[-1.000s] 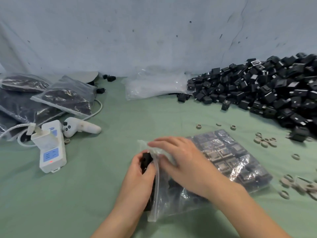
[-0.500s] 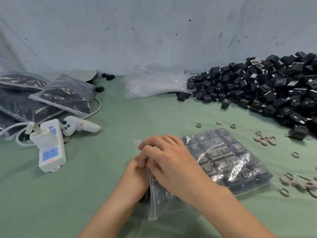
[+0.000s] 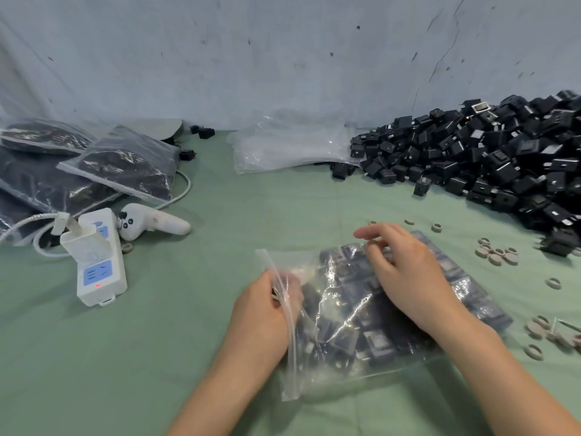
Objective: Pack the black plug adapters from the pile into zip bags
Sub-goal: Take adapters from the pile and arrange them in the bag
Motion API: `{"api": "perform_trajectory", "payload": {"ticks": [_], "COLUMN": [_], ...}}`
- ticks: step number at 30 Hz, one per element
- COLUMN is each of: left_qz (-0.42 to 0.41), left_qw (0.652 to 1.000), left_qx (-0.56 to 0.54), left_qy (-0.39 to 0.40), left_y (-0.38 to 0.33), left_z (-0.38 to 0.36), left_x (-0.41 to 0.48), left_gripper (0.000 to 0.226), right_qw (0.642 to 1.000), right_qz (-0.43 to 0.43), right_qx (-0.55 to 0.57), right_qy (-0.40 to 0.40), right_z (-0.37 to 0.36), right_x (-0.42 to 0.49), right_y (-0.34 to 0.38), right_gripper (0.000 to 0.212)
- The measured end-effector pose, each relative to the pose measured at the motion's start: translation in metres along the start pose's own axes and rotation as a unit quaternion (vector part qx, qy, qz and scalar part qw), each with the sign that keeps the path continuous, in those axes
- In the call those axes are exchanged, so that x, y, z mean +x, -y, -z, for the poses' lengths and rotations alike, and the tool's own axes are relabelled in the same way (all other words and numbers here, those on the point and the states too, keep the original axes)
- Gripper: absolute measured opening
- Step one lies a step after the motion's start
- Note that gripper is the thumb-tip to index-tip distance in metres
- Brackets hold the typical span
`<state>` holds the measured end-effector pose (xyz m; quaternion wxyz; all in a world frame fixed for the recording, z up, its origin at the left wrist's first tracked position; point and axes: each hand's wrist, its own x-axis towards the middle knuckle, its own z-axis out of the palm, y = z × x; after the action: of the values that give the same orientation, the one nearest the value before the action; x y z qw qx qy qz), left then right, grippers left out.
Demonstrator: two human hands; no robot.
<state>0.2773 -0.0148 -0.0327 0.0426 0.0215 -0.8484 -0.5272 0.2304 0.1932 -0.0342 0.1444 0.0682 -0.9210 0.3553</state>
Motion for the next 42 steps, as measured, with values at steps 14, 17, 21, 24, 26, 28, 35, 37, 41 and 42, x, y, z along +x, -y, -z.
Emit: {"api": "perform_trajectory", "payload": {"ticks": [14, 17, 21, 24, 26, 28, 35, 37, 41, 42], "left_qz": [-0.060, -0.105, -0.149, -0.151, -0.140, -0.123, -0.074, -0.064, -0.075, -0.081], "left_qw": [0.983, 0.978, 0.977, 0.975, 0.975, 0.975, 0.981, 0.985, 0.986, 0.985], "left_qx": [0.054, 0.093, 0.127, 0.153, 0.165, 0.177, 0.150, 0.137, 0.129, 0.125], "left_qy": [0.164, 0.152, 0.080, 0.049, 0.042, 0.044, 0.098, 0.081, 0.081, 0.088], "left_y": [0.003, 0.004, 0.004, 0.002, 0.003, 0.003, 0.014, 0.019, 0.021, 0.021], "left_z": [0.001, 0.000, -0.004, -0.004, -0.005, -0.008, -0.010, -0.009, -0.008, -0.007], "left_x": [0.006, 0.005, 0.001, -0.003, -0.003, -0.002, 0.011, 0.011, 0.011, 0.011], "left_gripper": [0.034, 0.038, 0.030, 0.036, 0.034, 0.026, 0.044, 0.048, 0.051, 0.051], "right_qw": [0.995, 0.995, 0.995, 0.995, 0.995, 0.995, 0.995, 0.995, 0.995, 0.995], "right_qz": [0.011, 0.010, 0.009, 0.011, 0.012, 0.013, 0.023, 0.025, 0.027, 0.027], "right_qx": [-0.085, -0.087, -0.089, -0.091, -0.091, -0.090, -0.088, -0.089, -0.089, -0.089], "right_qy": [0.041, 0.045, 0.049, 0.050, 0.049, 0.050, 0.043, 0.043, 0.044, 0.044], "right_z": [-0.003, -0.002, -0.001, -0.001, -0.002, -0.002, -0.004, -0.004, -0.003, -0.004], "right_x": [-0.001, -0.001, -0.002, -0.002, -0.002, -0.001, -0.003, -0.003, -0.002, -0.002], "right_y": [0.001, 0.002, 0.001, 0.001, 0.001, 0.001, -0.002, -0.002, -0.002, -0.002], "right_gripper": [0.026, 0.029, 0.028, 0.027, 0.027, 0.028, 0.025, 0.025, 0.025, 0.025]}}
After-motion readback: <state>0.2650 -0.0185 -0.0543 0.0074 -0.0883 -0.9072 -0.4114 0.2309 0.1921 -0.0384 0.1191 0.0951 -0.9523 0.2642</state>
